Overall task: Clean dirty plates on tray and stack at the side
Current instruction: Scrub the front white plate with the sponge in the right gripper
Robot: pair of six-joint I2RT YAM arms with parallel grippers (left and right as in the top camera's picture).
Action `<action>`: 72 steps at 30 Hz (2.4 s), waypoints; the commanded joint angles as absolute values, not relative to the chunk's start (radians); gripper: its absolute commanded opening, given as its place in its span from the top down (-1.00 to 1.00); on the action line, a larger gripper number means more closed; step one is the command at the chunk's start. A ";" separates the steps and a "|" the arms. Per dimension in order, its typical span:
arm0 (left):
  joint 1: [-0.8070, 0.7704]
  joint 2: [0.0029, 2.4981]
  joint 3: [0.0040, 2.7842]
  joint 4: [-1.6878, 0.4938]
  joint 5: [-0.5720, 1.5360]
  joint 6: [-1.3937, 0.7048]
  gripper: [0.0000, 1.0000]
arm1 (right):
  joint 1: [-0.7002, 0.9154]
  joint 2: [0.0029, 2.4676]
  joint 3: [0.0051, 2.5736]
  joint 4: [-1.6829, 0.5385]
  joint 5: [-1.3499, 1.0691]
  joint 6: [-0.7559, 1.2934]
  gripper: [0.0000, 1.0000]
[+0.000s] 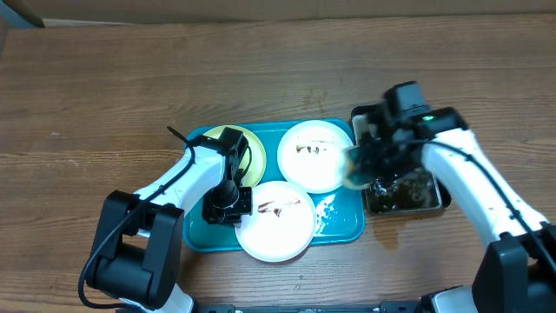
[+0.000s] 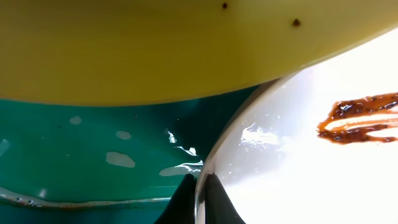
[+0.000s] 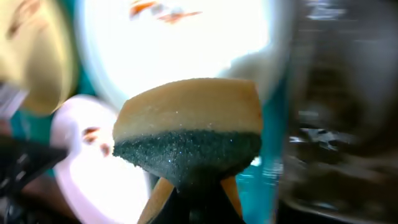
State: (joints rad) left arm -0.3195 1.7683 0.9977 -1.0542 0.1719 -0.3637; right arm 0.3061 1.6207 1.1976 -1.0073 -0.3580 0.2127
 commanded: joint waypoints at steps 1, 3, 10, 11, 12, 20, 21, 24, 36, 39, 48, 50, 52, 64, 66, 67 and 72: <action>-0.321 1.777 0.998 -1.038 0.131 -0.367 0.92 | 0.430 1.614 1.211 -0.972 -0.447 0.246 0.92; -0.321 1.777 0.998 -1.039 0.131 -0.367 0.92 | 0.514 1.619 1.208 -0.922 -0.446 0.314 0.92; -0.321 1.777 0.998 -1.050 0.131 -0.367 0.92 | 0.726 1.668 1.197 -0.797 -0.359 0.504 0.92; -0.321 1.777 0.998 -1.053 0.131 -0.367 0.92 | 0.744 1.679 1.197 -0.788 -0.350 0.529 0.92; -0.321 1.777 0.998 -1.054 0.131 -0.367 0.92 | 0.761 1.692 1.197 -0.777 -0.343 0.557 0.92; -0.321 1.777 0.998 -1.054 0.131 -0.367 0.92 | 0.825 1.799 1.197 -0.658 -0.341 0.715 0.92; -0.321 1.777 0.998 -1.054 0.131 -0.367 0.92 | 0.830 1.811 1.197 -0.639 -0.341 0.732 0.92; -0.321 1.777 0.998 -1.054 0.131 -0.367 0.92 | 0.836 1.833 1.197 -0.602 -0.340 0.778 0.92; -0.321 1.777 0.998 -1.052 0.131 -0.367 0.92 | 0.838 1.902 1.197 -0.562 -0.341 0.876 0.92; -0.320 1.777 0.998 -1.049 0.131 -0.367 0.92 | 0.839 1.925 1.197 -0.566 -0.342 0.892 0.93; -0.320 1.777 0.998 -1.048 0.131 -0.367 0.91 | 0.849 1.955 1.197 -0.581 -0.331 0.895 0.92; -0.321 1.777 0.998 -1.050 0.131 -0.367 0.92 | 0.846 1.955 1.197 -0.643 -0.255 0.922 0.92; -0.321 1.777 0.998 -1.050 0.131 -0.367 0.92 | 0.839 1.954 1.197 -0.717 -0.163 0.947 0.92; -0.320 1.777 0.998 -1.061 0.122 -0.372 0.92 | 0.754 1.954 1.197 -0.977 0.025 0.897 0.93; -0.320 1.777 0.998 -1.061 0.122 -0.374 0.91 | 0.744 1.954 1.197 -0.984 0.025 0.851 0.92; -0.320 1.777 0.998 -1.061 0.122 -0.374 0.92 | 0.743 1.953 1.197 -0.988 0.025 0.823 0.92; -0.320 1.772 0.998 -1.061 0.123 -0.379 0.92 | 0.743 1.916 1.200 -1.002 0.016 0.746 0.92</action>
State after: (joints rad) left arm -0.3214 1.7676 1.0031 -1.0615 0.2096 -0.3641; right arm 0.7673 1.9095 1.2427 -0.9710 -0.1112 0.8093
